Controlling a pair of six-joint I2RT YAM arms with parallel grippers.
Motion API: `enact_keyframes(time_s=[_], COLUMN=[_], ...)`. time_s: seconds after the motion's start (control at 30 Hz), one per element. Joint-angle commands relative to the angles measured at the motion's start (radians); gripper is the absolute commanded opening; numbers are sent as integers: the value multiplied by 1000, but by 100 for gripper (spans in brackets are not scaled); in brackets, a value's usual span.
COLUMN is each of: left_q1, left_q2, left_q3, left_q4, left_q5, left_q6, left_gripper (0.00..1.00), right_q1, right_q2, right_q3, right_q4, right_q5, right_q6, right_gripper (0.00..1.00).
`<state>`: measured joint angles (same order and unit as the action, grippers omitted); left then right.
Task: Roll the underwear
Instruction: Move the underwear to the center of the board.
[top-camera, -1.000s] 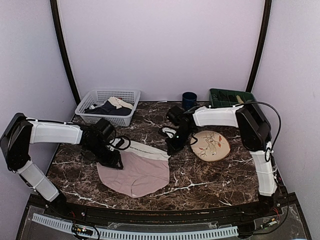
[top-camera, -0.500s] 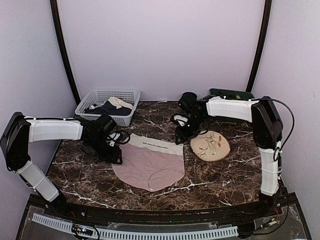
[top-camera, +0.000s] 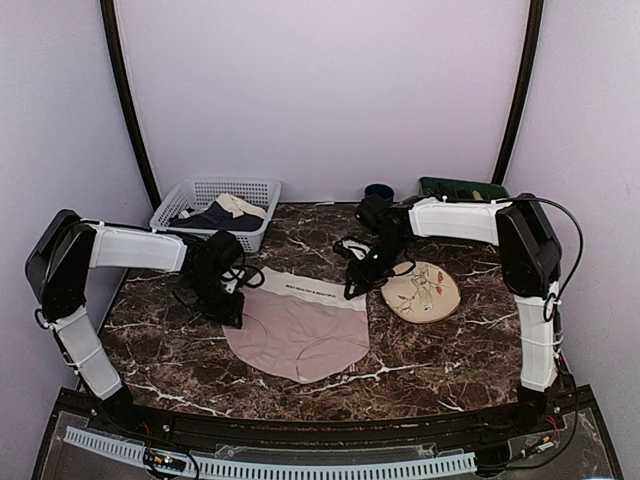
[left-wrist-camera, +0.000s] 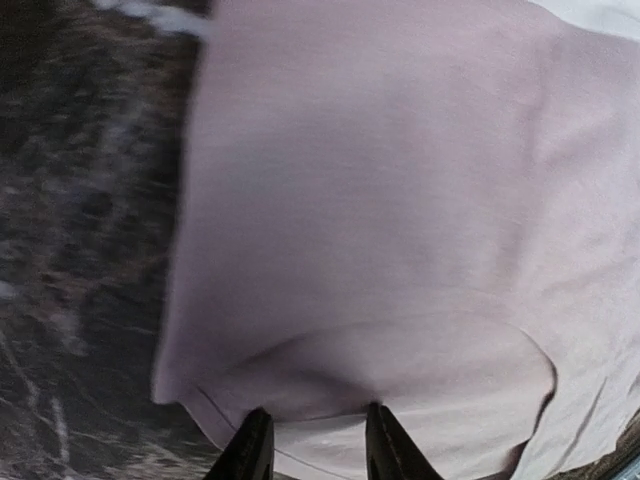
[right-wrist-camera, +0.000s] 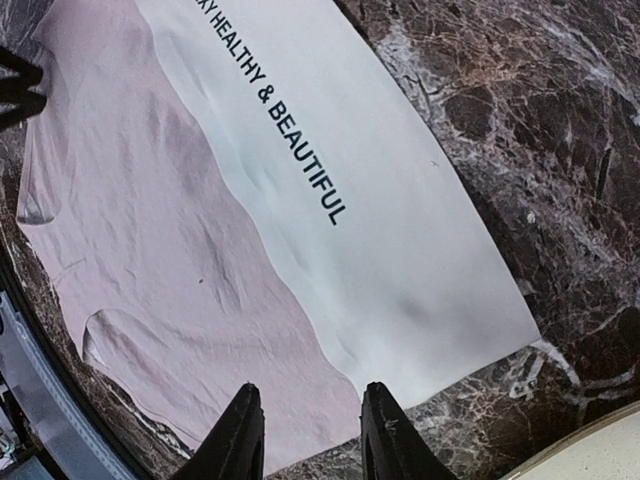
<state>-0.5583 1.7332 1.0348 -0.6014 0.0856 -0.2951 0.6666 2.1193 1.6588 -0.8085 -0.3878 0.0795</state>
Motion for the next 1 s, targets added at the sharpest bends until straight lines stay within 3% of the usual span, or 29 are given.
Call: enact_keyframes(time_s=[0.0,0.13,0.23,0.33,0.67,0.83,0.97], left_q1=[150,233,231,219,214,208,194], left_q2=[56,148,101,7,-277,-326,-335], left_q3=[65,272,333,300,48,11,-3], left_q4=[-83,-114,-91,-73,-19,-36,-37], left_q5=[-133,-162,-66,14,144,151,158], left_q6=[66,108,149,149,23,13,14], left_gripper=[34,41,50,57,63,64,64], right_q1=[-18,-15,-1,17,79,79,82], right_q2=[-82,-65,-32,-2,174,157,59], right_q3=[-37,-38,-18,12,143,12,-207], right_q4=[31,60,71,84,79,93,130], right_q5=[-55,-107,-126,-137,-119,-73,-50], right_q6=[20,30,28,26,2,-17,2], right_gripper=[33,31,28,25,18,14,9])
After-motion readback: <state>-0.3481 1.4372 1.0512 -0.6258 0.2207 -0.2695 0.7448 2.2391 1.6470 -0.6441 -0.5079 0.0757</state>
